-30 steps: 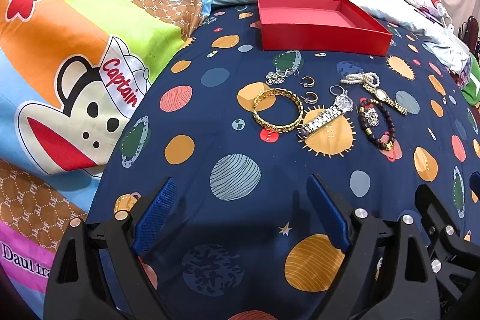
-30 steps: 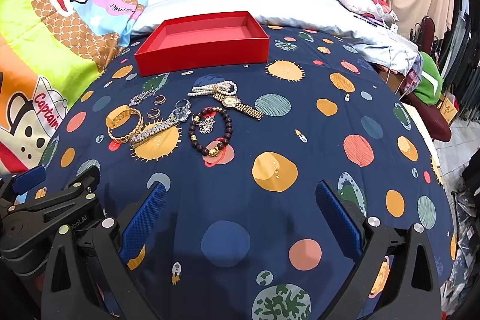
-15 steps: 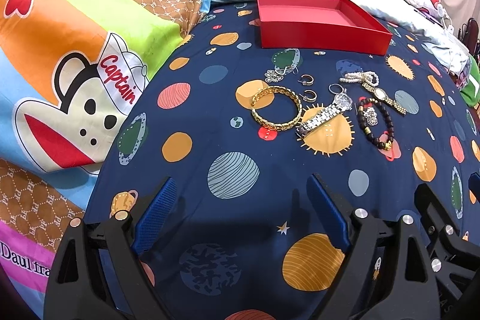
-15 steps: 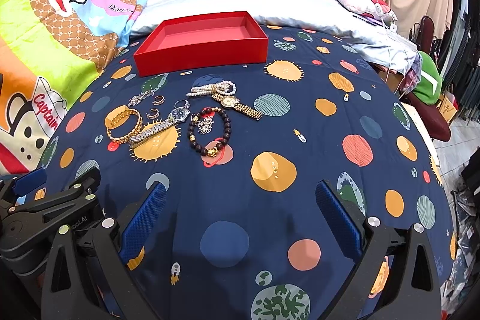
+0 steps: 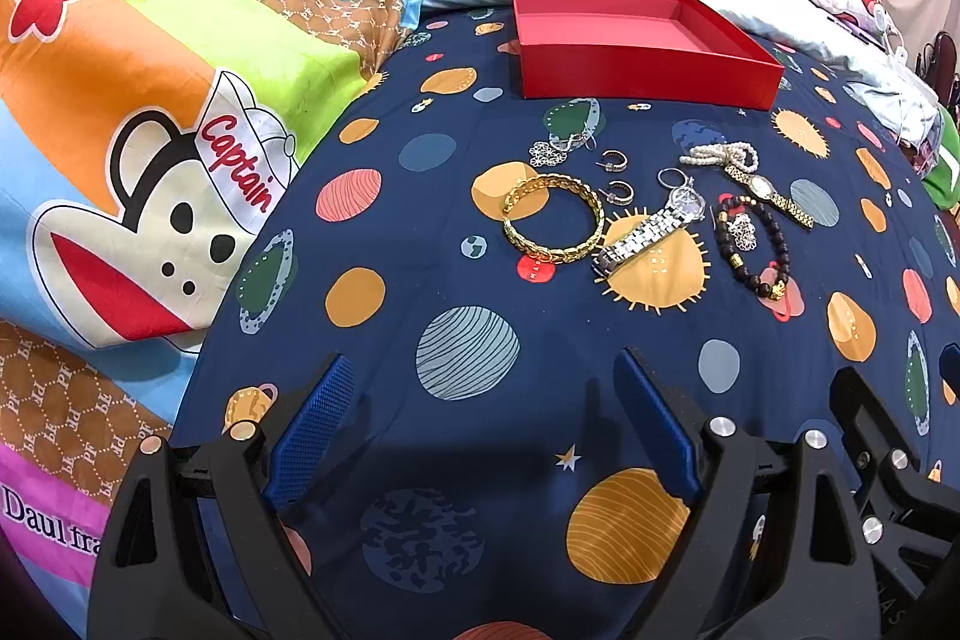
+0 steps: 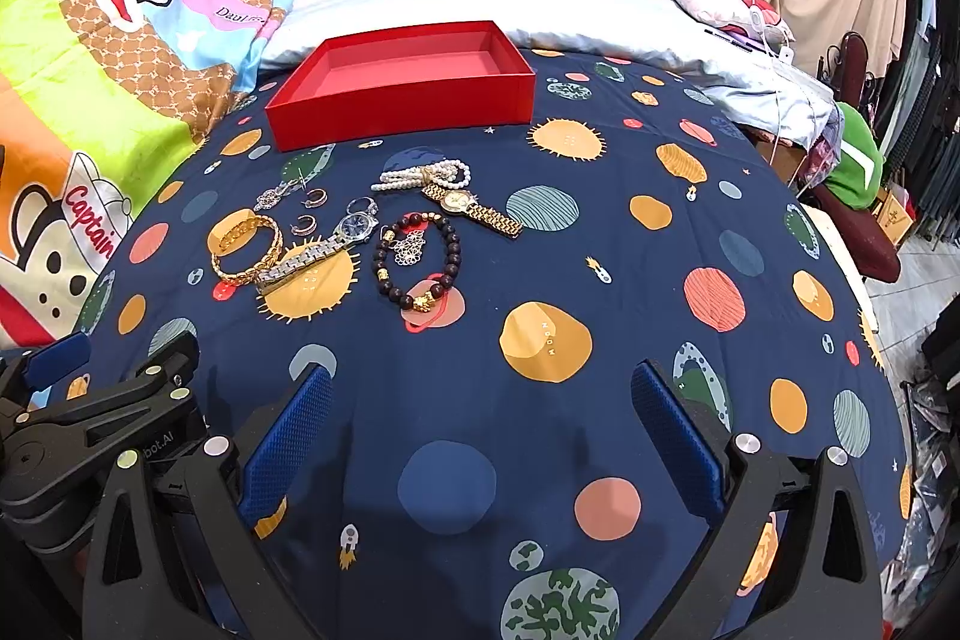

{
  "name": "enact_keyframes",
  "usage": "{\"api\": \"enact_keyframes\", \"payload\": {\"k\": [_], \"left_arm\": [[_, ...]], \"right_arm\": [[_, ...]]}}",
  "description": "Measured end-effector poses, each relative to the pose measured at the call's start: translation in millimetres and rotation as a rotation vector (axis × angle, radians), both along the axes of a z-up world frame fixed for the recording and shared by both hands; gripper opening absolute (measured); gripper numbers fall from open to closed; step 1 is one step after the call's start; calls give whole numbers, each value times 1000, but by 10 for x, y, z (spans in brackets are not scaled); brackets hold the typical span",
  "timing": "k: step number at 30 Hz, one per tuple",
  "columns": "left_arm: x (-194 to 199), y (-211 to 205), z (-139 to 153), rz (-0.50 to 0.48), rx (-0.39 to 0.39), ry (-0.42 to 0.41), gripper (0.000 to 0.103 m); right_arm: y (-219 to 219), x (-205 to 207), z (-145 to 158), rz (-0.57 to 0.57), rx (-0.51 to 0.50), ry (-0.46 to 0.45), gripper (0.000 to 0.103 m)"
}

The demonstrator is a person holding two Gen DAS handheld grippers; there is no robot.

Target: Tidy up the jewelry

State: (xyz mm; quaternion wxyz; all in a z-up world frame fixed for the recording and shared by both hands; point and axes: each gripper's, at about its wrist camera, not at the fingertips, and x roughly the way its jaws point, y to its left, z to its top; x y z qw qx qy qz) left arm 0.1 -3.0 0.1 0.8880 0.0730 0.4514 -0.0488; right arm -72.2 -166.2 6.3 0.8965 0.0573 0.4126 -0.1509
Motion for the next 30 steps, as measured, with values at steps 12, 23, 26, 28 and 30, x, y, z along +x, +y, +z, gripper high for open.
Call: {"api": "enact_keyframes", "payload": {"k": [12, 23, 26, 28, 30], "left_arm": [[-6, -6, -9, 0, -1, 1, 86], [104, -10, -123, -10, -59, 22, 89], [172, 32, -148, 0, -76, 27, 89], [226, 47, -156, 6, -76, 25, 89], [291, 52, -169, 14, -78, 27, 90]], "right_arm": [[-2, 5, -5, 0, 1, 1, 98], [-121, 108, -77, -1, -11, 6, 98], [-169, 165, -77, 1, -5, 4, 98], [-194, 202, -87, 0, -5, 6, 98], [-236, 249, -122, -2, 3, 14, 98]]}}
